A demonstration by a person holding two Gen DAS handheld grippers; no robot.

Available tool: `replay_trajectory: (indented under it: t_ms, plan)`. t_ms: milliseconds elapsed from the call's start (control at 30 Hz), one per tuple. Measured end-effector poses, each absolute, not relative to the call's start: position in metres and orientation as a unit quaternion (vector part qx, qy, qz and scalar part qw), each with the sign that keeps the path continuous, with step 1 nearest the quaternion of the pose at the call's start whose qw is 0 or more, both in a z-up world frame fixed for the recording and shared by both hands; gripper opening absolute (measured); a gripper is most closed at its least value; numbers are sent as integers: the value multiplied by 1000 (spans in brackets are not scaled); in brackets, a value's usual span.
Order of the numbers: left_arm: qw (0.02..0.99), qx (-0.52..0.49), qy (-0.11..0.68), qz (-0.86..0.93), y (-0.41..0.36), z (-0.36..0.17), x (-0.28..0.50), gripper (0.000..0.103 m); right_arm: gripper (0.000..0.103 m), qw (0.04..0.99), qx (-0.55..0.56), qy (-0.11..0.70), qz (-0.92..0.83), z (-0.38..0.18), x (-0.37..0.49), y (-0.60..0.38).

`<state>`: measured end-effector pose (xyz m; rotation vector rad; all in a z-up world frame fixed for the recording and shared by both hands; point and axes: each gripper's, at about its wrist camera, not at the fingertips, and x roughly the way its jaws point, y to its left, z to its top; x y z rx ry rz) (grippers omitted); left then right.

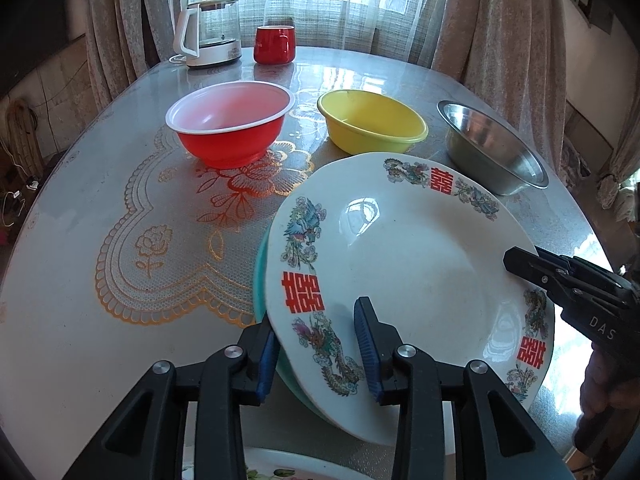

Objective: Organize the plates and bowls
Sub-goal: 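Lower the double-happiness plate onto the teal plate with the left gripper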

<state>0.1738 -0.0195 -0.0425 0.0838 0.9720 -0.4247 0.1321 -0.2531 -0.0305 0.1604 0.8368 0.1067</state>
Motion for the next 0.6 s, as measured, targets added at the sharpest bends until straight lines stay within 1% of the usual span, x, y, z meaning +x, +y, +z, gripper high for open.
replay_trajectory:
  t_ms: [600]
  plan:
    - [865, 43, 458, -198, -18, -39, 169, 37, 25, 911, 81, 401, 50, -34, 135, -251]
